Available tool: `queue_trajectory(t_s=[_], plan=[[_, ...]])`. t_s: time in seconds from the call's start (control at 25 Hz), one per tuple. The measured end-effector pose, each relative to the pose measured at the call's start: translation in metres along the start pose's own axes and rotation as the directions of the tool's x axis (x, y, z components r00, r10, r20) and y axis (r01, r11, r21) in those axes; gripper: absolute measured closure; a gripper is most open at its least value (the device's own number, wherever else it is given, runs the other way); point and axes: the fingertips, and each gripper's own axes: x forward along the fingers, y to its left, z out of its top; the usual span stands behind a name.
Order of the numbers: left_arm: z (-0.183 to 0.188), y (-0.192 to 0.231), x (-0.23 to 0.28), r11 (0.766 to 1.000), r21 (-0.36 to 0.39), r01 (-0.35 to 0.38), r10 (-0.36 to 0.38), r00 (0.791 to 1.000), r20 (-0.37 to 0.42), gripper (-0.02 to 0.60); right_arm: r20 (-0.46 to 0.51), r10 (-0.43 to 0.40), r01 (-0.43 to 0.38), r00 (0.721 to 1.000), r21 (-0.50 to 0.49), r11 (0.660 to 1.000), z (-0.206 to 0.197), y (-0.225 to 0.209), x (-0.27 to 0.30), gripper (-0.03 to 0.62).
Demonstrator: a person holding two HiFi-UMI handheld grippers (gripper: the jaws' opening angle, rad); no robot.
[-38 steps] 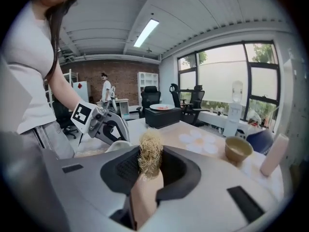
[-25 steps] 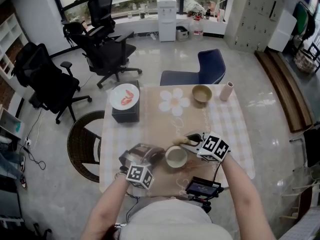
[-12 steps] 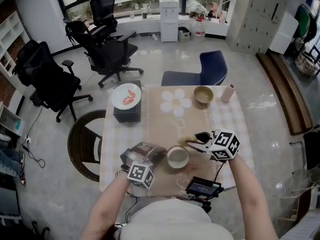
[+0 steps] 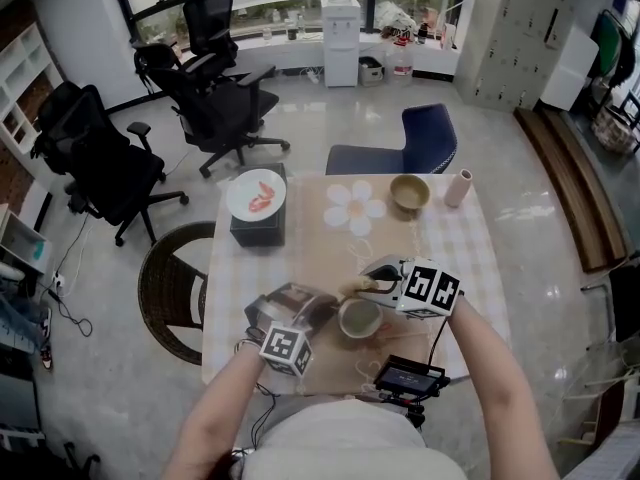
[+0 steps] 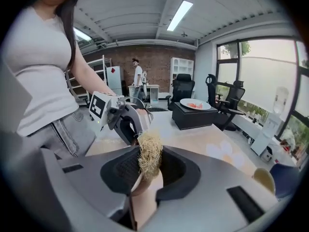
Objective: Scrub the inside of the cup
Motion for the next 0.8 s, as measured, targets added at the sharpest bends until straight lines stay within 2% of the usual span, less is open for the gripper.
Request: queue_trajectory(t_s=[0.12, 0.36, 0.44, 0.52, 0.64, 0.8], plan=[[0.0, -0.001, 0.0, 1.0, 0.023, -0.001, 0.001, 1.0, -0.006, 0.52, -0.071, 0.027, -0.027, 0.997, 0.011, 1.0, -0.014, -0.005, 0.012, 0.507], [0.003, 0.0, -0.002, 0.999, 0.042, -0.001, 0.002, 1.0, -0.009, 0.521, -0.139, 0.054, -0.036, 0.989, 0.129, 0.991, -0.045, -0.014, 0.017, 0.507], [0.003, -0.002, 0.0, 0.999, 0.049, -0.002, 0.003, 1.0, -0.005, 0.52, -0.134, 0.04, -0.021, 0.99, 0.144, 0.989, -0.049, -0.016, 0.011, 0.507], [0.002, -0.004, 0.003, 0.998, 0.063, -0.005, 0.004, 1.0, 0.003, 0.52, -0.088, 0.02, -0.008, 0.996, 0.14, 0.99, -0.04, -0.016, 0.002, 0.507], [0.003, -0.003, 0.004, 0.997, 0.071, -0.005, 0.005, 1.0, 0.006, 0.521, -0.023, 0.017, -0.015, 1.0, 0.068, 0.998, -0.014, -0.008, -0.013, 0.507], [0.002, 0.0, 0.002, 0.997, 0.073, -0.005, 0.006, 1.0, -0.009, 0.521, -0.044, 0.073, -0.077, 0.996, -0.099, 0.992, 0.013, 0.013, -0.014, 0.506]])
